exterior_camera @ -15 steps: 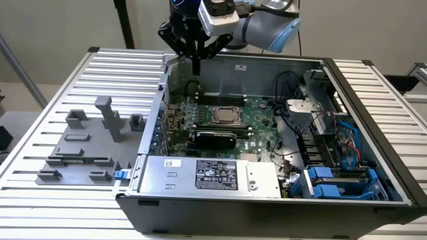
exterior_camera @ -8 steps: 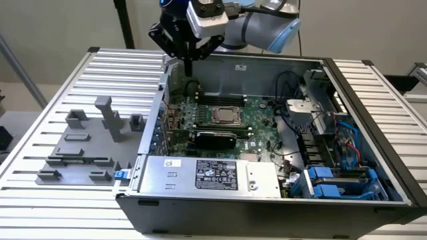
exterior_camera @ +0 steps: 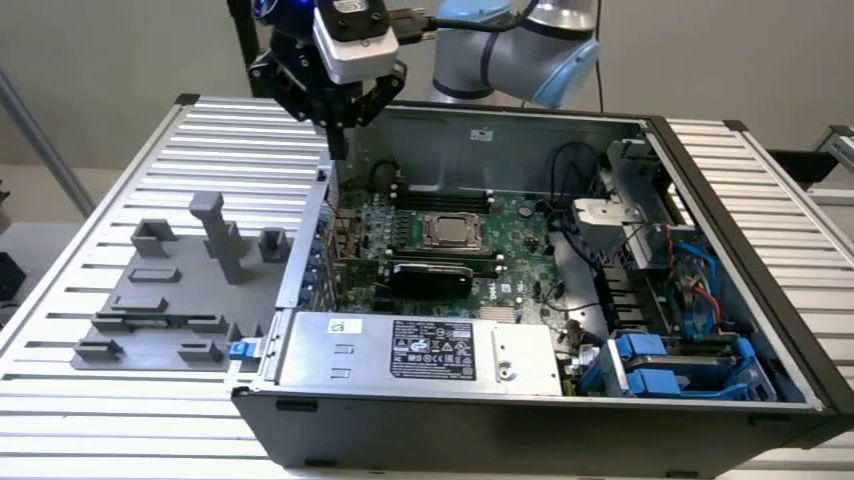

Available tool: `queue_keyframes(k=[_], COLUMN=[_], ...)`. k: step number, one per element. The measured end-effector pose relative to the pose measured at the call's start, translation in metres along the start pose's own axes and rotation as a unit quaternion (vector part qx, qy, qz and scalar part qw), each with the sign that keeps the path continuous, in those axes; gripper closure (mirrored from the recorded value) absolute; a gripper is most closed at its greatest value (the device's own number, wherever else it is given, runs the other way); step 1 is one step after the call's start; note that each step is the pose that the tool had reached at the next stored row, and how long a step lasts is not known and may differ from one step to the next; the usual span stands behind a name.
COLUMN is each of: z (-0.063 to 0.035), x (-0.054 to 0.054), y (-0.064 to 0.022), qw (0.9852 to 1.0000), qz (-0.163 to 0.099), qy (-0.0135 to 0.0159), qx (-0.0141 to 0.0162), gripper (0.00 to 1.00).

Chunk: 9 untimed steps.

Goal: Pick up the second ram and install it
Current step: 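Reach for the second ram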

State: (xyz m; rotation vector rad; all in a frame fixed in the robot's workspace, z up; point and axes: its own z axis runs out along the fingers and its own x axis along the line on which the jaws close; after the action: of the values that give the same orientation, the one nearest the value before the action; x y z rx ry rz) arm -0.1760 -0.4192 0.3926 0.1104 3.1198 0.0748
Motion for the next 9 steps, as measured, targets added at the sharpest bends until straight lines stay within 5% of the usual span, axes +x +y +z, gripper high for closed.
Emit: queue_keyframes(k=[9], z=[-0.0014], x=[0.04], y=[-0.0144], qw=[1.0], qz=[0.0], qy=[0.0], qx=[0.0003], gripper=[1.0])
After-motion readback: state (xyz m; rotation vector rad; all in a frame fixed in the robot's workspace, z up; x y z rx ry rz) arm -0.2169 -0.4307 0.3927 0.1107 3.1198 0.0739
